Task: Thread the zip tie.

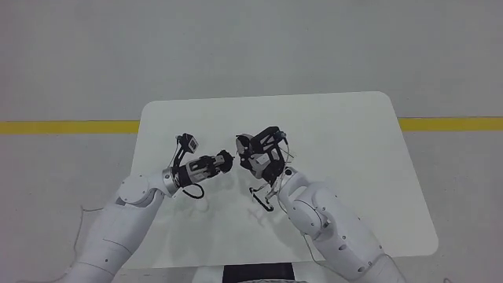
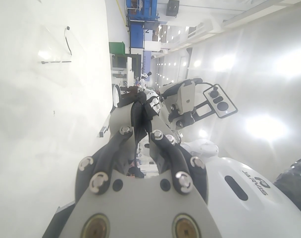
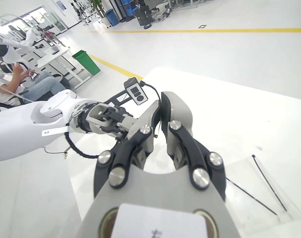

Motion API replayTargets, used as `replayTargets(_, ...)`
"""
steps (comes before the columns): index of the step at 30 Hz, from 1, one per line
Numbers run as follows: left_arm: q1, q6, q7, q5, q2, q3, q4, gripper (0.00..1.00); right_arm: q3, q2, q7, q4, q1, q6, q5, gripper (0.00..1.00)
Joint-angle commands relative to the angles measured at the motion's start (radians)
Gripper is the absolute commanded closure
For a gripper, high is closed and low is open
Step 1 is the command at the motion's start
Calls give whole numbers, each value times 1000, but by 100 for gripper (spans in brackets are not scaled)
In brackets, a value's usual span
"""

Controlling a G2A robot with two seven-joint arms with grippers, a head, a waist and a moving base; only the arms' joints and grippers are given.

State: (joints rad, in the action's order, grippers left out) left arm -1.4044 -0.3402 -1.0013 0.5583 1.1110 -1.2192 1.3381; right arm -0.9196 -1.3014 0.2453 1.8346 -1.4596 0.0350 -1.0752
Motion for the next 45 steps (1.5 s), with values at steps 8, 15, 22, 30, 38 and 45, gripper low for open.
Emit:
replayTargets(8,0,0,4,3,0,1,1,100,5,-4,0,-2,-6,-33,-18,100)
replayTargets(15,0,0,4,3,0,1,1,100,16,-10,-3,-6,1,-46,-18,100)
replayTargets(22,0,0,4,3,0,1,1,100,27,-16,4,-15,10,-43,-12,100)
replayTargets(30,0,0,4,3,0,1,1,100,29,-19,11,-27,12,-41,-10,100)
replayTargets(38,0,0,4,3,0,1,1,100,26,-22,17,-27,11,-46,-19,100)
replayTargets(45,0,0,4,3,0,1,1,100,14,-21,8,-14,-2,-47,-26,100)
